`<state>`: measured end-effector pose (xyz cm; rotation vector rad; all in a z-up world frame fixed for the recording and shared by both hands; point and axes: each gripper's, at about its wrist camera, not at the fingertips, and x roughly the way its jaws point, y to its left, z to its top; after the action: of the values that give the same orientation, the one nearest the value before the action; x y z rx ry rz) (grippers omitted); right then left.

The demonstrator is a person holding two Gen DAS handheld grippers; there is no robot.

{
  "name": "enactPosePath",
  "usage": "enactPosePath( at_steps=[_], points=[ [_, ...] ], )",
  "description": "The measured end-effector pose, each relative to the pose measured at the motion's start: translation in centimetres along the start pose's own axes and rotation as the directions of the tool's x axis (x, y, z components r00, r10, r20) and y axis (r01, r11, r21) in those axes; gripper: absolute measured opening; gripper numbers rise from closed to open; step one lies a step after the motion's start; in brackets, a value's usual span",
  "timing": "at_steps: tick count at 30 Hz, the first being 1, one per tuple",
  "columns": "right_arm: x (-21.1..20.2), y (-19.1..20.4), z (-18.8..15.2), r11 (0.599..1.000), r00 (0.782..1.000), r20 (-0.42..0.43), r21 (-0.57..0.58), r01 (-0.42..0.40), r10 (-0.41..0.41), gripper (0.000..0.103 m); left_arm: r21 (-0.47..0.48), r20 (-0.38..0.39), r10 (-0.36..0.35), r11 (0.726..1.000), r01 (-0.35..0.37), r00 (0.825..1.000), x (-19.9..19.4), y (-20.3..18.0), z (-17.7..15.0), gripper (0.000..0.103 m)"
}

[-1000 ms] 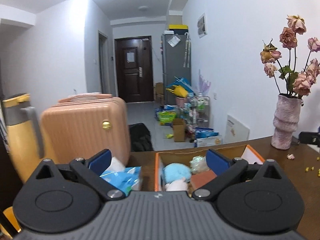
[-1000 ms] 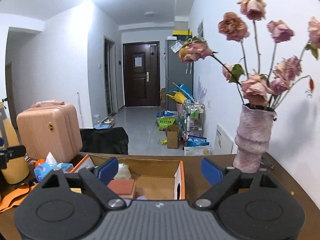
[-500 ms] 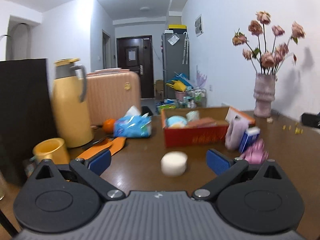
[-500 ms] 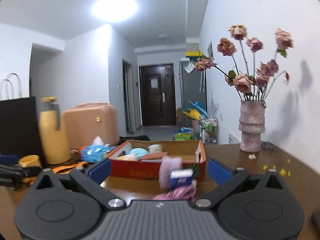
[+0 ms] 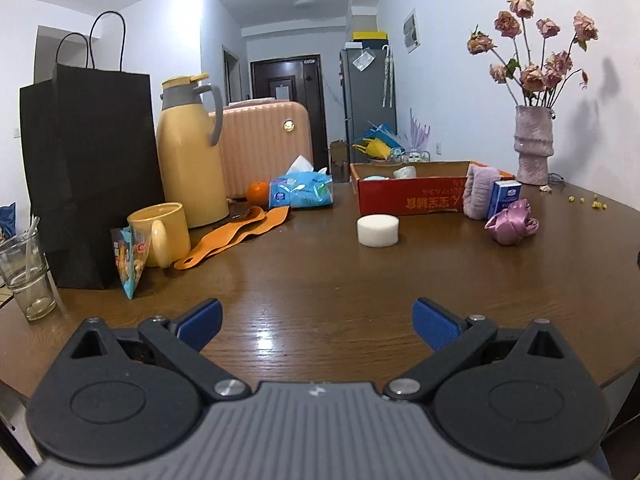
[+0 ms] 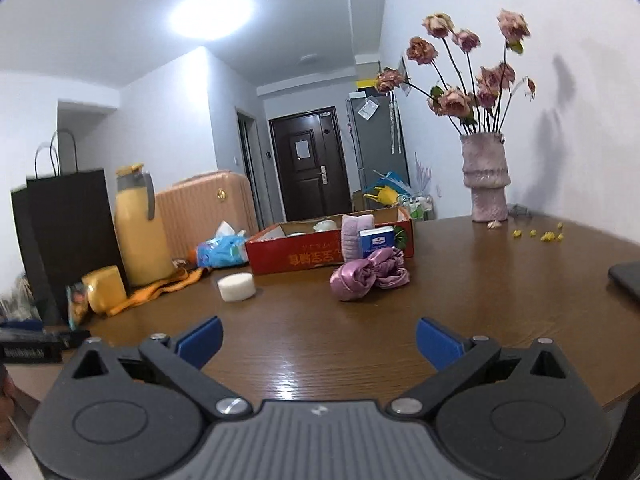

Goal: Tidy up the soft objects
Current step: 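Move both tools onto the pink satin scrunchie and close on it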

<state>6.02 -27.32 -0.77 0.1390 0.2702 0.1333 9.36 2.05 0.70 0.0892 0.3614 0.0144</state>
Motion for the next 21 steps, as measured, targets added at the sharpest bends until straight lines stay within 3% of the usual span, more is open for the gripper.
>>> enactPosePath(
  at_steps=[7, 14, 20, 21],
  points=[
    [0.0, -0.4, 0.1, 1.000, 1.000, 0.014, 0.000, 0.024, -0.024, 0.103, 0.010, 0.006, -0.015, 1.000, 0.015, 1.000, 0.3, -0.8, 0.8, 0.103],
    [2.4, -2.4, 1.7, 0.998, 0.999, -0.013, 0.026, 0.050, -0.050, 0.103, 0.008, -0.025, -0.064, 0.998, 0.064, 0.998, 3.5, -2.8, 3.4, 0.103],
    [6.5, -5.5, 4.5, 0.996, 0.998, -0.050, 0.073, 0.050, -0.047, 0.099, 0.064, -0.093, -0.139, 0.987, 0.146, 0.986, 8.0, -7.9, 5.3, 0.103],
    [7.5, -6.2, 5.0, 0.995, 0.997, -0.067, 0.089, 0.049, -0.043, 0.094, 0.074, -0.097, -0.149, 0.985, 0.157, 0.984, 8.7, -8.8, 5.8, 0.103]
  ],
)
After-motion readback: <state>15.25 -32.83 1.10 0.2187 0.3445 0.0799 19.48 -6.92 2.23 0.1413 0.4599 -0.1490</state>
